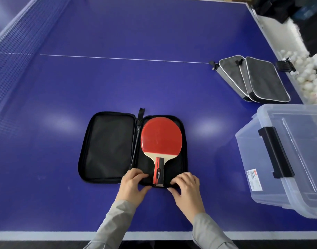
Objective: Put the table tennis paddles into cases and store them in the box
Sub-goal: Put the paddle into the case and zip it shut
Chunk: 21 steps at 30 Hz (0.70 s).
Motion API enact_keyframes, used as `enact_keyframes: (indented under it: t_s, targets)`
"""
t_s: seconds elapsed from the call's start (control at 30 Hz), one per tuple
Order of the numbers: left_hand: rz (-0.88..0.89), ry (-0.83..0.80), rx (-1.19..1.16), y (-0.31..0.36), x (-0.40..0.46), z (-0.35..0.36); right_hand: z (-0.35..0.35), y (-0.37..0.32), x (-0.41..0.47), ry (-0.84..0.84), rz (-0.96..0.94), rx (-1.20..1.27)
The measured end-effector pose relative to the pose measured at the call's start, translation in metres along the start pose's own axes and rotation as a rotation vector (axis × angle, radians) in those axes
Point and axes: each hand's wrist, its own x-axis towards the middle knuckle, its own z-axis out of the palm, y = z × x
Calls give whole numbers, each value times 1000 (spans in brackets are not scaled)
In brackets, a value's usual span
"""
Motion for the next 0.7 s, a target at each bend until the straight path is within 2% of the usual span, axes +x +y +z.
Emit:
enact_keyframes:
  t_s: [0.1, 0.17, 0.23, 0.33, 0.4, 0.53, 0.7]
  targets:
    - [-31, 205, 75, -19, -2, -27, -14, 14, 8, 46, 71, -24]
    - [-193, 368, 132, -38, -1, -48, -23, 28, 14, 30, 148, -69]
    - [-440, 466, 165, -58, 0, -66, -29, 38, 19, -41, 204, -109]
    - [-784, 470, 112, -79, 5, -86, -30, 46, 22, -139, 213, -132]
    - [-889, 419, 55, -89, 9, -93, -29, 47, 22, -177, 207, -142]
    - [-920, 326, -56, -102, 9, -95, -29, 48, 21, -206, 210, -152]
    - [-783, 375, -233, -100, 0, -97, -29, 47, 22, -236, 218, -187]
